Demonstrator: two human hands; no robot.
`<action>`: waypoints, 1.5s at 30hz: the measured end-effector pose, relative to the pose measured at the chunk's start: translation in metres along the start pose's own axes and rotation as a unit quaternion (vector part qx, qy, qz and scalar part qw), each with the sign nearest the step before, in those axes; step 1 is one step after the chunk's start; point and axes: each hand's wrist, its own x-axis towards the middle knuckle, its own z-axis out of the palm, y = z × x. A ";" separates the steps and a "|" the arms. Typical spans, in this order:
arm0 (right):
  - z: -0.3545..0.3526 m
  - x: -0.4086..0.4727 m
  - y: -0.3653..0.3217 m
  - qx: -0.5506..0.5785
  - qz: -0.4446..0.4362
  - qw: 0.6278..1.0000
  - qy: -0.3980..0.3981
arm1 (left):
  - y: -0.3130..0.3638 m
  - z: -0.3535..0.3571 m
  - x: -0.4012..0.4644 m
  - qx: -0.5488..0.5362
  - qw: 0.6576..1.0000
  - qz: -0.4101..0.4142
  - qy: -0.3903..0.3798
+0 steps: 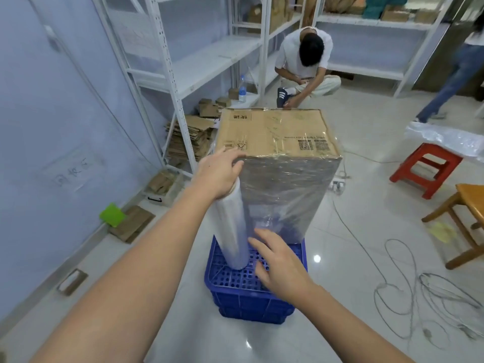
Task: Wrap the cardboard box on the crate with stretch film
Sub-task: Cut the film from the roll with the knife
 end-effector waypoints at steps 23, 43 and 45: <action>0.178 -0.037 0.173 -0.124 0.193 0.825 -0.517 | -0.012 0.006 0.005 -0.016 1.000 0.010 0.025; 0.203 -0.047 0.194 -0.144 0.200 0.832 -0.497 | -0.005 0.007 0.005 -0.030 0.998 0.002 0.049; 0.203 -0.037 0.197 -0.092 0.243 0.844 -0.469 | -0.006 0.007 0.004 -0.030 0.999 0.003 0.045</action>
